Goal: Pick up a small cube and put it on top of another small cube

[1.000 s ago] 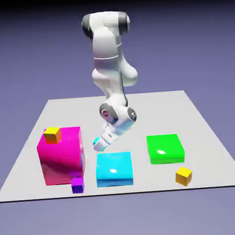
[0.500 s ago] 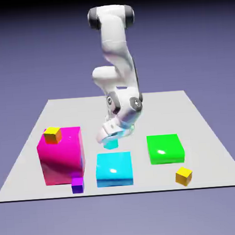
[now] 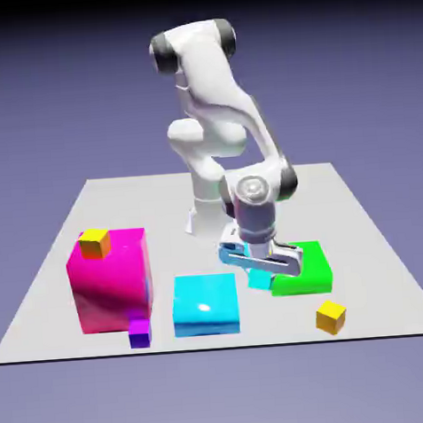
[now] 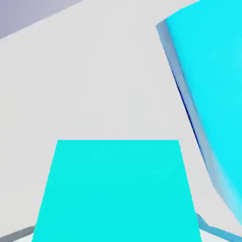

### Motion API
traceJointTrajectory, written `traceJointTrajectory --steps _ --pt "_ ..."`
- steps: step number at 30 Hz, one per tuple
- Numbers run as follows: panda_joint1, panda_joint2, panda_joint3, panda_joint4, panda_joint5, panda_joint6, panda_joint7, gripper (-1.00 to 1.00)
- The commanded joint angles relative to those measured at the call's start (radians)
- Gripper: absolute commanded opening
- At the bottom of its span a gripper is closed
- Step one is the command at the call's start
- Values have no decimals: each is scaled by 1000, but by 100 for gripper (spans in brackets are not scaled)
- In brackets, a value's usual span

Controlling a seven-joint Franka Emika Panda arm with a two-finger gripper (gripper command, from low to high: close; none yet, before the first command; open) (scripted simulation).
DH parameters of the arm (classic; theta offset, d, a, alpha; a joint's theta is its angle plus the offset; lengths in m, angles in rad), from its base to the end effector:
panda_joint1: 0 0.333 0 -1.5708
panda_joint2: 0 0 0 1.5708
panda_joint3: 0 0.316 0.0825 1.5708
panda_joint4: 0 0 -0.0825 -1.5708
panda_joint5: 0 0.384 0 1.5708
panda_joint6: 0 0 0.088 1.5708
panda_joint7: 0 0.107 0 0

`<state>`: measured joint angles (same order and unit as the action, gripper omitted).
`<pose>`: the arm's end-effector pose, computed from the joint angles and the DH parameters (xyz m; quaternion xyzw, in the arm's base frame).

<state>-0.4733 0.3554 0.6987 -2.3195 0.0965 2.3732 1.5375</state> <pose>0.4826 0.1250 0.2086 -0.7535 0.6317 0.1818 0.0040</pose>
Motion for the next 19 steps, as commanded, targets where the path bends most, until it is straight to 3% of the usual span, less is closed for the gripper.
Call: traceJointTrajectory --steps 1,11,15,16,19 --pt "-13 31 21 26 37 2 45 -100" --pt "-104 277 182 211 312 17 366 -100" --pt "6 405 125 218 290 156 359 -100" --pt "6 405 125 218 290 156 359 100" --pt "-56 332 157 214 302 77 363 100"
